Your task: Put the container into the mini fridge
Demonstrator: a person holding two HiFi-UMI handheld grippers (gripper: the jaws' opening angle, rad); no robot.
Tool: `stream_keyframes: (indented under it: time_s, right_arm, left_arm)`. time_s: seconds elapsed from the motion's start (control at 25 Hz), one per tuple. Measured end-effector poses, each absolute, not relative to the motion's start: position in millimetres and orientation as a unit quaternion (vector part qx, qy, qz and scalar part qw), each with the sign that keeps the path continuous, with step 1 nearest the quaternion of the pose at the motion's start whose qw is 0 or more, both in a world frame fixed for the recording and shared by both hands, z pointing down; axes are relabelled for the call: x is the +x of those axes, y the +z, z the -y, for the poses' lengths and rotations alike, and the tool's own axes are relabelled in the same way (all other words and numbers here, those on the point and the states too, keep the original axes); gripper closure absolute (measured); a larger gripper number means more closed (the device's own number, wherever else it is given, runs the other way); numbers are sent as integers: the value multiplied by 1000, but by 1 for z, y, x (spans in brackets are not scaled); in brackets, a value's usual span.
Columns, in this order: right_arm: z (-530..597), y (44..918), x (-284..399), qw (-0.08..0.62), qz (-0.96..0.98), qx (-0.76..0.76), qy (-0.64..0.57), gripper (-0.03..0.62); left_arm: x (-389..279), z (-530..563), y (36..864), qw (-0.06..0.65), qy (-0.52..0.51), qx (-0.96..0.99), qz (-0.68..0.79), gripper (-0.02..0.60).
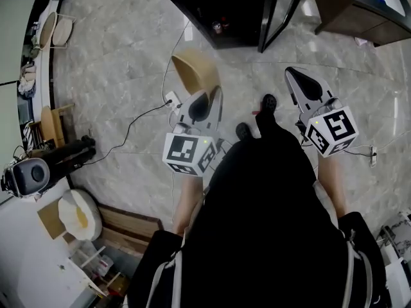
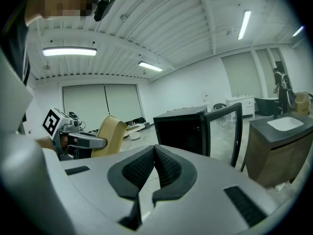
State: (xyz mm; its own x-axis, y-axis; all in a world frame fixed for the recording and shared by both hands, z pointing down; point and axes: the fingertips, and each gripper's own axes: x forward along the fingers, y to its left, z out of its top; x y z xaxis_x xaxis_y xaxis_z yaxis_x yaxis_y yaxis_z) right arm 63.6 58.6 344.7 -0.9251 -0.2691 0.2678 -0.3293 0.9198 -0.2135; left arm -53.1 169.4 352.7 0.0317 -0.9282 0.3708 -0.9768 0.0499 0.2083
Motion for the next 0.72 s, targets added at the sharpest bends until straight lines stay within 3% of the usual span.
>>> stream_keyframes:
  time_s: [0.72]
  right_arm:
    - [19, 368, 55, 128, 973, 107, 158, 576]
  left_arm:
    - [-26, -83, 380, 235, 107, 684, 682, 537]
